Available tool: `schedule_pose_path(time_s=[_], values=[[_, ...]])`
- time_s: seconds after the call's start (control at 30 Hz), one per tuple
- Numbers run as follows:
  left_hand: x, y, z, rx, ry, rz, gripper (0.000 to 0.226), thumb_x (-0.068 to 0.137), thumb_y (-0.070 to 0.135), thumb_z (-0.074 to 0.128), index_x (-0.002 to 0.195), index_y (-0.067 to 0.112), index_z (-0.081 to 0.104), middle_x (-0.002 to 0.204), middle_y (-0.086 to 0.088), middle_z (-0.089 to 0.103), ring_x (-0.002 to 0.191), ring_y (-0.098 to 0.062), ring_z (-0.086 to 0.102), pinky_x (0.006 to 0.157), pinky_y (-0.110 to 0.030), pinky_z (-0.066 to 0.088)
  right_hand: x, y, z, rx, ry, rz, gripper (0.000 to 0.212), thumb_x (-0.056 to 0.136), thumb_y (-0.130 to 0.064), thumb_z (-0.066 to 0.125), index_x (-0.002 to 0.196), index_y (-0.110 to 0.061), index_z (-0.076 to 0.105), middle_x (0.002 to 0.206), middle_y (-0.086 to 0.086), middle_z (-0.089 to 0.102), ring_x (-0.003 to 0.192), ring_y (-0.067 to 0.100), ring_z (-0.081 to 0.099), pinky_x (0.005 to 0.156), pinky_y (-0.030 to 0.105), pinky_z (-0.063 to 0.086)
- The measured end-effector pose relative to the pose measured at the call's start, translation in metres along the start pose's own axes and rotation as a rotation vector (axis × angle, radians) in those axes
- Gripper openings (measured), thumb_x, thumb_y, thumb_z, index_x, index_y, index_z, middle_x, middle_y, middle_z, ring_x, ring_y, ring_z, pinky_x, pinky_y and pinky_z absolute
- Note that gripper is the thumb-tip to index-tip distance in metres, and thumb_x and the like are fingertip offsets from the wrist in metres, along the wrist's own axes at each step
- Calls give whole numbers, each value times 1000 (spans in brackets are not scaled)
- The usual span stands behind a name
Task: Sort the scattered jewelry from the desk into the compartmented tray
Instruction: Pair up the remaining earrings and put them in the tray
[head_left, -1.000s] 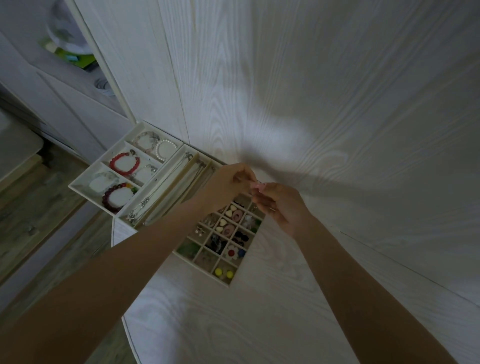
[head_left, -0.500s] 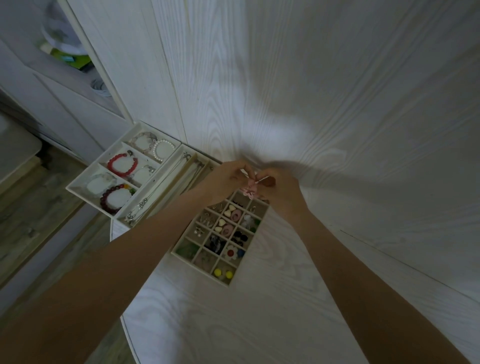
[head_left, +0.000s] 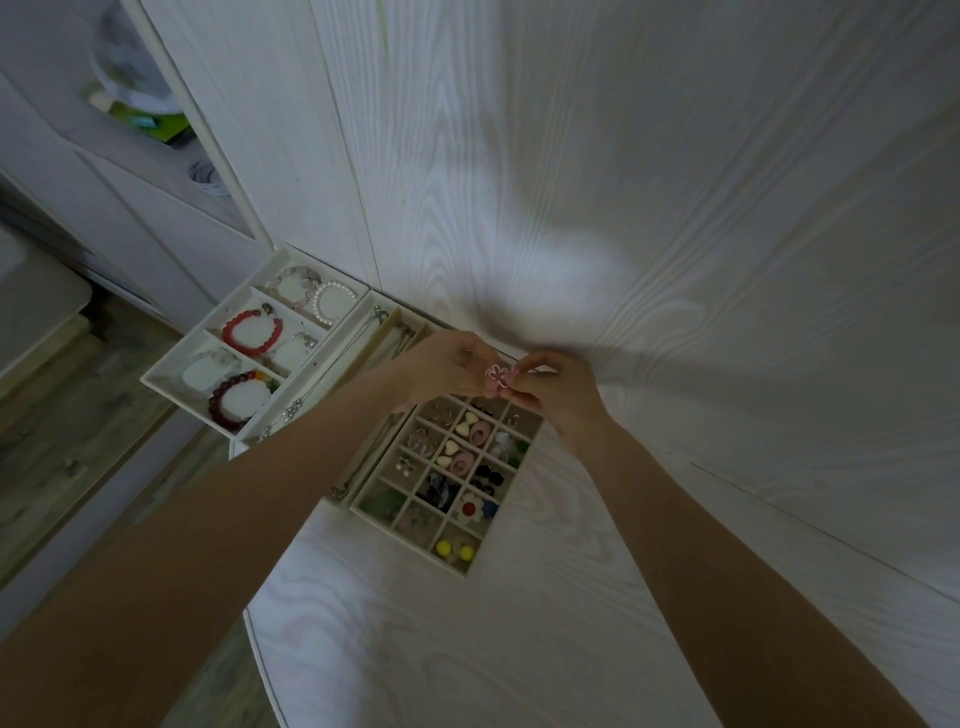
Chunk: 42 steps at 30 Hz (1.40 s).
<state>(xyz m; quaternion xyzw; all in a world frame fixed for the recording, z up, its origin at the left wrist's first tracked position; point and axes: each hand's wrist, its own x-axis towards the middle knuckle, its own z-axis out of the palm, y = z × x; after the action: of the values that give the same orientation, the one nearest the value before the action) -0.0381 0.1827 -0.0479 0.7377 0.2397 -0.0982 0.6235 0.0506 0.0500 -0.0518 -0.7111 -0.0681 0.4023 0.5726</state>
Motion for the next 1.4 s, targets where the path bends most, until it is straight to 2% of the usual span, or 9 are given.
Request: schedule_pose_path(time_s=[0.17, 0.27, 0.37, 0.53, 0.7, 0.93, 1.03, 1.27, 1.4], values=[[10, -7, 4, 272, 280, 67, 15, 84, 6, 64, 97, 10, 69, 92, -2, 69, 81, -9, 62, 72, -15, 47, 5, 7, 4, -13, 62, 45, 16, 82, 5, 65, 75, -8, 59, 80, 12, 68, 60, 18, 68, 59, 24, 58], [19, -6, 10, 302, 375, 84, 15, 84, 1, 62, 96, 6, 70, 95, -5, 69, 85, -12, 61, 71, -13, 44, 9, 16, 5, -262, 168, -35, 16, 87, -7, 64, 75, -18, 61, 72, 6, 69, 47, 14, 64, 52, 28, 57], [26, -6, 16, 353, 438, 93, 19, 87, -1, 57, 100, 3, 70, 103, -8, 69, 93, -16, 63, 78, -14, 42, 13, 20, 9, -570, 287, -192, 8, 88, -14, 62, 84, -18, 68, 74, 3, 68, 62, 18, 64, 61, 33, 55], [32, -12, 26, 415, 470, 81, 20, 90, 1, 53, 103, 3, 67, 104, -12, 68, 95, -23, 63, 85, -28, 50, 18, 28, 9, -901, 306, -301, 17, 94, -23, 55, 101, -20, 70, 99, -4, 69, 88, 15, 64, 66, 23, 42], [31, -16, 31, 576, 457, 100, 19, 93, 10, 51, 104, 10, 66, 103, -8, 67, 92, -19, 62, 77, -24, 47, 24, 36, 7, -1048, 311, -349, 20, 95, -25, 54, 106, -20, 70, 104, -1, 70, 89, 16, 66, 68, 25, 47], [16, -22, 33, 1190, 512, 327, 21, 81, 10, 64, 100, 15, 70, 108, -9, 56, 100, -26, 53, 83, -37, 43, 26, 35, 9, -1151, 334, -319, 23, 97, -25, 49, 104, -16, 69, 97, 3, 70, 84, 18, 67, 60, 25, 43], [9, -27, 29, 1304, 500, 388, 17, 63, 12, 76, 78, 20, 75, 93, -5, 61, 83, -23, 57, 72, -32, 47, 27, 38, 9, -1164, 331, -332, 22, 98, -23, 48, 101, -15, 69, 94, 3, 70, 82, 19, 66, 58, 25, 42], [6, -29, 28, 1380, 476, 403, 30, 63, 15, 77, 92, 24, 75, 96, -4, 62, 86, -23, 59, 73, -33, 48, 10, 30, -15, -1064, 216, -421, 26, 99, -17, 42, 111, -17, 64, 100, 4, 69, 88, 23, 64, 72, 33, 51], [4, -28, 29, 1416, 476, 422, 33, 59, 14, 79, 91, 22, 74, 91, -5, 62, 82, -24, 60, 69, -32, 48, 4, 30, -24, -1314, 115, -453, 31, 100, -25, 37, 122, -24, 60, 96, 1, 68, 83, 18, 64, 60, 25, 43]])
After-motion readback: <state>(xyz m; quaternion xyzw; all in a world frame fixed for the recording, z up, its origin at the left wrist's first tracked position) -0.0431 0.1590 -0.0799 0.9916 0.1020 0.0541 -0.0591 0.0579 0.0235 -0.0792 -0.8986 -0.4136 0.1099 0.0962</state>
